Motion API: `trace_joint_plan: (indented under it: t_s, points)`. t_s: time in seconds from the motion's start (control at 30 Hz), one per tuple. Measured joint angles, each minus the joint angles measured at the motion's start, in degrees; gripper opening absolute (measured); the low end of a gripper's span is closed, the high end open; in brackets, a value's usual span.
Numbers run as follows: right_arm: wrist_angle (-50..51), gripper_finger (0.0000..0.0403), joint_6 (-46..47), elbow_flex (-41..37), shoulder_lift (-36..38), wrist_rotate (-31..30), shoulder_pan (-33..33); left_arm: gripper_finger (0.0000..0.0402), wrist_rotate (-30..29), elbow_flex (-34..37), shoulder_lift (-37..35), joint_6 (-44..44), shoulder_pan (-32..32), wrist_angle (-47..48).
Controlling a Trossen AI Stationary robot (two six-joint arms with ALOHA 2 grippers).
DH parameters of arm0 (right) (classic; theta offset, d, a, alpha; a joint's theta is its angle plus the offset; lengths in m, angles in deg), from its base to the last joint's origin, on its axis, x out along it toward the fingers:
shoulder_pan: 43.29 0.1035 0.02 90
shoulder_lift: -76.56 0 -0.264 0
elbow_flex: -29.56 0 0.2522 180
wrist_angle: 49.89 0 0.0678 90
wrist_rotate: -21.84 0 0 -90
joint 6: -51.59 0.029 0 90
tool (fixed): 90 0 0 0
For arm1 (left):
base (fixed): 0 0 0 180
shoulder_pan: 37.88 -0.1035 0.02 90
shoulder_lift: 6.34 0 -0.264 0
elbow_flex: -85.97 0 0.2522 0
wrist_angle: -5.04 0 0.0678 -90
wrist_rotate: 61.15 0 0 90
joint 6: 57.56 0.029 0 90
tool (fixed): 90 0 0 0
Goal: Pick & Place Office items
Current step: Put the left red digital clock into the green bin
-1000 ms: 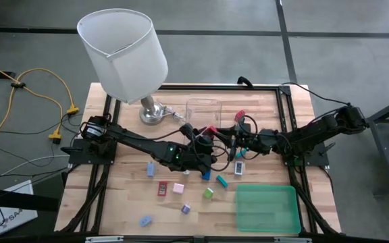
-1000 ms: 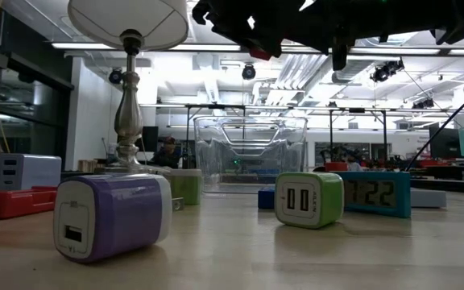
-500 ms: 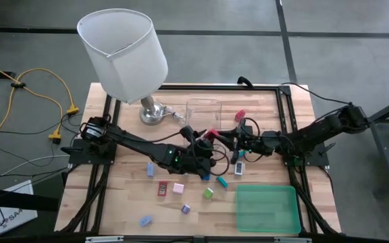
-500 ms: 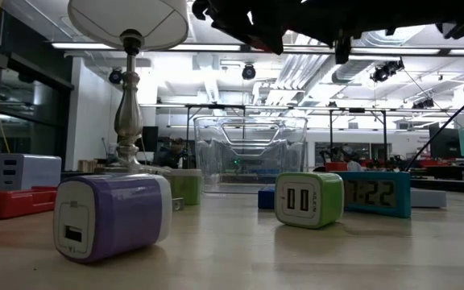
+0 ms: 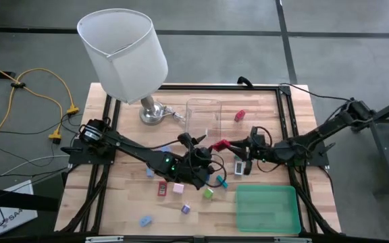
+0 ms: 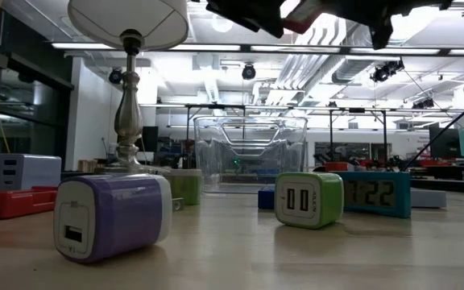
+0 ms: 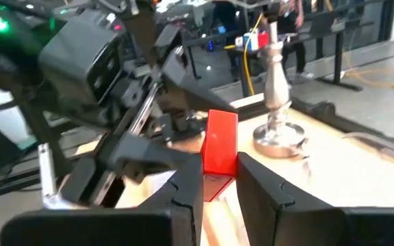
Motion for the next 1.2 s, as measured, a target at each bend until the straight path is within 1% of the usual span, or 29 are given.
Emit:
trace_joint_plan:
  t_s: [0.13, 0.47, 0.57, 0.77, 0.83, 1.03, 1.2]
  points:
    - [0.28, 0.0064, 1.4, 0.0, 0.29, -1.68, 4.72, 0.023, 0.03, 0.0, 0.0, -0.15, 0.74, -0.1]
    - [2.47, 0.0064, 9.62, 0.0, 0.33, -1.95, 16.77, 0.023, 0.24, 0.0, 0.0, -0.66, 3.28, -0.13]
    - [5.55, 0.0064, 14.63, 0.0, 0.33, -1.93, 19.92, 0.023, 2.17, 0.0, 0.0, -1.88, 4.11, -0.13]
    - [14.63, 0.0064, 29.88, 0.0, 0.33, -1.67, 24.57, 0.023, 6.22, 0.0, 0.0, -4.62, 5.54, -0.11]
    - [16.52, 0.0064, 34.42, 0.0, 0.33, -0.34, 25.78, 0.023, 6.44, 0.0, 0.0, -5.05, 6.01, -0.12]
    - [20.98, 0.0064, 46.96, 0.0, 0.2, 6.24, 28.62, 0.023, 6.61, 0.0, 0.0, -5.2, 7.4, -0.13]
    - [26.66, 0.0064, 56.29, 0.0, 0.18, 10.16, 29.63, 0.023, 10.24, 0.0, 0.0, -6.62, 8.02, -0.31]
